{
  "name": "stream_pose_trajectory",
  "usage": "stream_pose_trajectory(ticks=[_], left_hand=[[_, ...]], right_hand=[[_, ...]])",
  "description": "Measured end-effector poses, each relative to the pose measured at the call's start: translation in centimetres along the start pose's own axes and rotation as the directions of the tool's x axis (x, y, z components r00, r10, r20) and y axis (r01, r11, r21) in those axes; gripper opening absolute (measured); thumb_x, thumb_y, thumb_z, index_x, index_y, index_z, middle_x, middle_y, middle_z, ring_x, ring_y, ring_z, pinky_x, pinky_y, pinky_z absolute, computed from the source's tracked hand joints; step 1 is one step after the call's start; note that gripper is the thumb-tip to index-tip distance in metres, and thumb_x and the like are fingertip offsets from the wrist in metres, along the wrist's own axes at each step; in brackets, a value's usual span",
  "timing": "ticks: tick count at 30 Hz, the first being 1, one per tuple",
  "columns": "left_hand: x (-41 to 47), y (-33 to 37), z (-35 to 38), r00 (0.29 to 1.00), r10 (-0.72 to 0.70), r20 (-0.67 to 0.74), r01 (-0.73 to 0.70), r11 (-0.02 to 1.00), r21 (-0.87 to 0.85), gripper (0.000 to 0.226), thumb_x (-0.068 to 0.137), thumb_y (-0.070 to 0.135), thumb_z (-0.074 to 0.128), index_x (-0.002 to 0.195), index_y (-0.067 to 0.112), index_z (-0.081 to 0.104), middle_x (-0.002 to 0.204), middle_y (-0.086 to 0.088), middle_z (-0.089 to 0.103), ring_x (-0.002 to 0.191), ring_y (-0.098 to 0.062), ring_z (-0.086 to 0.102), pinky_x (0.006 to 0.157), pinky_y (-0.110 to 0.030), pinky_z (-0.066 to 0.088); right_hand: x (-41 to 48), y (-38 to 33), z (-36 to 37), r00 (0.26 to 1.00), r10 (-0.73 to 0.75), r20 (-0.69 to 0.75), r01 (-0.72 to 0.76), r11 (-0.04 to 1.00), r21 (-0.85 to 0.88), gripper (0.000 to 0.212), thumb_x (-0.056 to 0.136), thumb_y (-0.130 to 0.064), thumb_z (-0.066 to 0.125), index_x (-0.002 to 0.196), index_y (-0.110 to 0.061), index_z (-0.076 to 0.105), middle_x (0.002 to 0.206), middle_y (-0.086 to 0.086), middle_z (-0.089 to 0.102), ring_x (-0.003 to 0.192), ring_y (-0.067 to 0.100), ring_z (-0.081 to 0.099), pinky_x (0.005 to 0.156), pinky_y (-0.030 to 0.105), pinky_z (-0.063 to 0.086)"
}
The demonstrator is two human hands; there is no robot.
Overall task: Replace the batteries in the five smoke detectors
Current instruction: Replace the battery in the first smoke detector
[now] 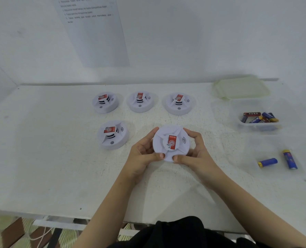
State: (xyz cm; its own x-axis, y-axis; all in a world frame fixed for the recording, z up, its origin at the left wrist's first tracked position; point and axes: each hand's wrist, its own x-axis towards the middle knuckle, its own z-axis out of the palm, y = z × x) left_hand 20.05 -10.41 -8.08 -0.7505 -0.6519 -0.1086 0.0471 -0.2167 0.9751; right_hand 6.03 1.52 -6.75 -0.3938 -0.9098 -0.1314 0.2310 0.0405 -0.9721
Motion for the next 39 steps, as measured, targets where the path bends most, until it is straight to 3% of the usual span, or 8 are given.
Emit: stream_pose_trajectory(ticks=[5, 10, 14, 21, 24, 35, 39], left_hand=[[0.0, 0.08, 0.1, 1.0, 0.003, 0.003, -0.003, 1.0, 0.004, 0.071, 0.067, -0.004, 0.069, 0.13, 0.026, 0.053, 0.126, 0.004, 0.066, 0.118, -0.015, 0.061, 0.088, -0.029, 0.054], [0.0, 0.04, 0.05, 1.0, 0.0, -0.003, 0.0, 1.0, -0.003, 0.074, 0.066, -0.003, 0.07, 0.133, 0.024, 0.051, 0.13, 0.0, 0.064, 0.121, -0.018, 0.06, 0.093, -0.033, 0.053], [0.02, 0.09, 0.0, 1.0, -0.003, 0.01, 0.004, 1.0, -0.019, 0.071, 0.067, -0.003, 0.07, 0.13, 0.026, 0.053, 0.129, -0.001, 0.064, 0.121, -0.019, 0.06, 0.089, -0.03, 0.054], [-0.03, 0.04, -0.08, 1.0, 0.0, 0.022, 0.0, 1.0, -0.007, 0.071, 0.068, -0.003, 0.069, 0.132, 0.023, 0.052, 0.131, -0.003, 0.063, 0.122, -0.02, 0.059, 0.093, -0.034, 0.053], [0.06, -0.03, -0.12, 1.0, 0.0, 0.018, 0.0, 1.0, -0.002, 0.071, 0.069, -0.002, 0.07, 0.133, 0.024, 0.052, 0.132, -0.003, 0.062, 0.122, -0.021, 0.058, 0.095, -0.036, 0.052], [-0.01, 0.06, -0.11, 1.0, -0.002, 0.026, 0.002, 1.0, -0.013, 0.073, 0.069, -0.004, 0.069, 0.135, 0.02, 0.051, 0.132, -0.004, 0.062, 0.122, -0.02, 0.059, 0.095, -0.036, 0.053], [-0.03, 0.08, -0.18, 1.0, 0.001, 0.028, 0.0, 1.0, -0.017, 0.072, 0.069, -0.004, 0.069, 0.135, 0.021, 0.051, 0.132, -0.003, 0.062, 0.122, -0.019, 0.059, 0.093, -0.033, 0.054]], right_hand=[[0.01, 0.13, -0.04, 1.0, -0.005, 0.01, 0.005, 1.0, -0.008, 0.072, 0.078, 0.014, 0.064, 0.127, -0.031, 0.036, 0.114, 0.011, 0.065, 0.098, 0.028, 0.067, 0.08, 0.034, 0.057], [0.07, 0.16, -0.15, 1.0, -0.01, 0.025, 0.01, 1.0, 0.001, 0.072, 0.078, 0.015, 0.063, 0.127, -0.029, 0.036, 0.114, 0.012, 0.065, 0.098, 0.028, 0.067, 0.08, 0.034, 0.057], [0.12, 0.31, -0.53, 0.997, -0.004, 0.071, 0.003, 1.0, 0.017, 0.075, 0.075, 0.008, 0.07, 0.13, -0.03, 0.036, 0.114, 0.012, 0.066, 0.102, 0.03, 0.066, 0.088, 0.041, 0.054], [0.34, 0.24, -0.39, 0.999, 0.017, 0.044, -0.024, 0.986, 0.163, 0.046, 0.084, -0.017, 0.056, 0.126, -0.031, 0.043, 0.114, 0.0, 0.067, 0.099, 0.026, 0.066, 0.073, 0.031, 0.055], [0.38, 0.18, -0.3, 0.999, 0.029, 0.021, -0.032, 0.988, 0.154, 0.033, 0.097, -0.014, 0.045, 0.125, -0.03, 0.043, 0.117, 0.005, 0.065, 0.098, 0.026, 0.066, 0.073, 0.031, 0.055], [-0.02, -0.04, -0.12, 1.0, -0.004, 0.025, 0.001, 0.994, 0.106, 0.039, 0.095, -0.007, 0.046, 0.128, -0.026, 0.04, 0.103, -0.008, 0.072, 0.095, 0.022, 0.068, 0.078, 0.033, 0.056], [-0.02, -0.04, -0.23, 1.0, 0.007, 0.007, -0.008, 0.994, 0.106, 0.04, 0.094, -0.006, 0.048, 0.129, -0.024, 0.041, 0.111, 0.009, 0.069, 0.099, 0.028, 0.067, 0.079, 0.035, 0.056]])
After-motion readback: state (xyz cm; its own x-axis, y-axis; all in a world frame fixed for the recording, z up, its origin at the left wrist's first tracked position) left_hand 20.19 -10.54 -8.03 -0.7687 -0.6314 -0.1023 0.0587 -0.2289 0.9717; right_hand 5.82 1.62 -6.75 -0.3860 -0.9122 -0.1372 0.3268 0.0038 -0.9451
